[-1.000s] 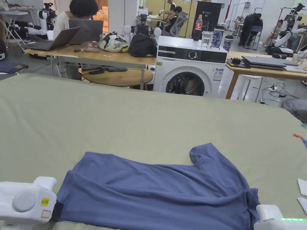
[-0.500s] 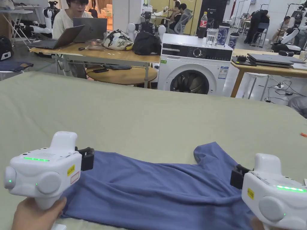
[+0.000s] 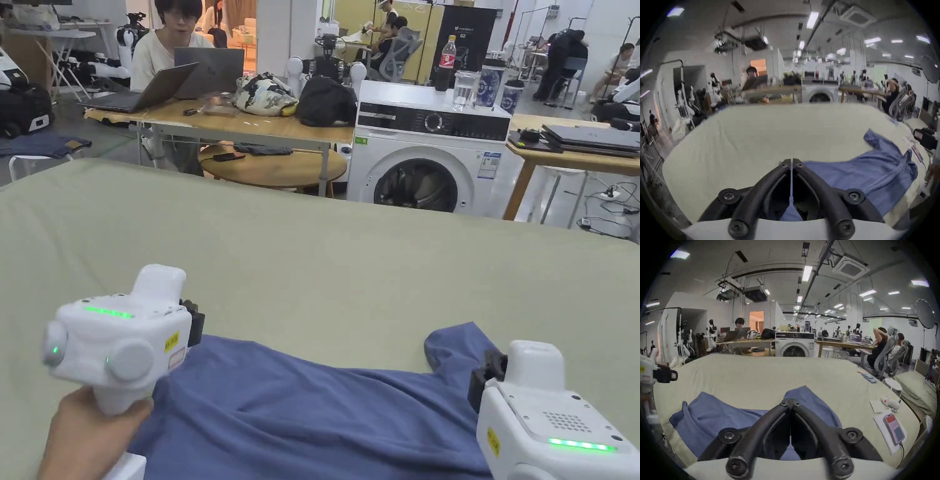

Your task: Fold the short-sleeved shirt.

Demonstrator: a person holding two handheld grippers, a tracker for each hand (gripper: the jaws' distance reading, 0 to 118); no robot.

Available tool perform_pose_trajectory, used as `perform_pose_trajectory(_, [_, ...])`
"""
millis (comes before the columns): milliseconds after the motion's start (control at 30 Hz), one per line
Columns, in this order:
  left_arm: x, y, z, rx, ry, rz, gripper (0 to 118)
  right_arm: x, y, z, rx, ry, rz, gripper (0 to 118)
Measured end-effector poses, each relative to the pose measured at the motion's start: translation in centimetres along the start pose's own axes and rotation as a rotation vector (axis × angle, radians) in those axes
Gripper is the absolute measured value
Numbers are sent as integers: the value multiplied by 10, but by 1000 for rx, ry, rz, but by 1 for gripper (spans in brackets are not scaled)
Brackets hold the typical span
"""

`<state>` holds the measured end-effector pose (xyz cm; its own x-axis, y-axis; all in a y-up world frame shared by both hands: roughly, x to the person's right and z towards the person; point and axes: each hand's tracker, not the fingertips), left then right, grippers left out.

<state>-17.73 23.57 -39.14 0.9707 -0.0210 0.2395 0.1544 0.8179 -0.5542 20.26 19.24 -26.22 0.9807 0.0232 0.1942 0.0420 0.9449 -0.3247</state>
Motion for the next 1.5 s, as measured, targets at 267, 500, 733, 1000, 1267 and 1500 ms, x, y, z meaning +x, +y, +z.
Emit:
perform_pose_trajectory(267, [-61, 43, -130, -345, -101, 149, 24, -5, -6, -33, -82, 20, 37, 0])
perform_pose_trajectory(500, [-50, 41, -179, -536, -114, 141, 60, 9, -13, -43, -133, 4, 46, 0])
perform_pose_trajectory(733, [-17, 28, -187, -491, -18, -31, 23, 26, -16, -47, -176, -20, 38, 0])
perform_pose_trajectory(1000, [-22, 25, -170, -446, -47, 4, 0, 63, 1, -66, -279, -28, 2, 0])
perform_pose_trajectory(1267, [-32, 32, -121, -331, -73, 52, 0, 126, 35, -173, -538, -35, 2, 64])
perform_pose_trajectory(1500, [-32, 27, -110, -299, -77, 78, 0, 142, 8, -253, -778, -46, 24, 64])
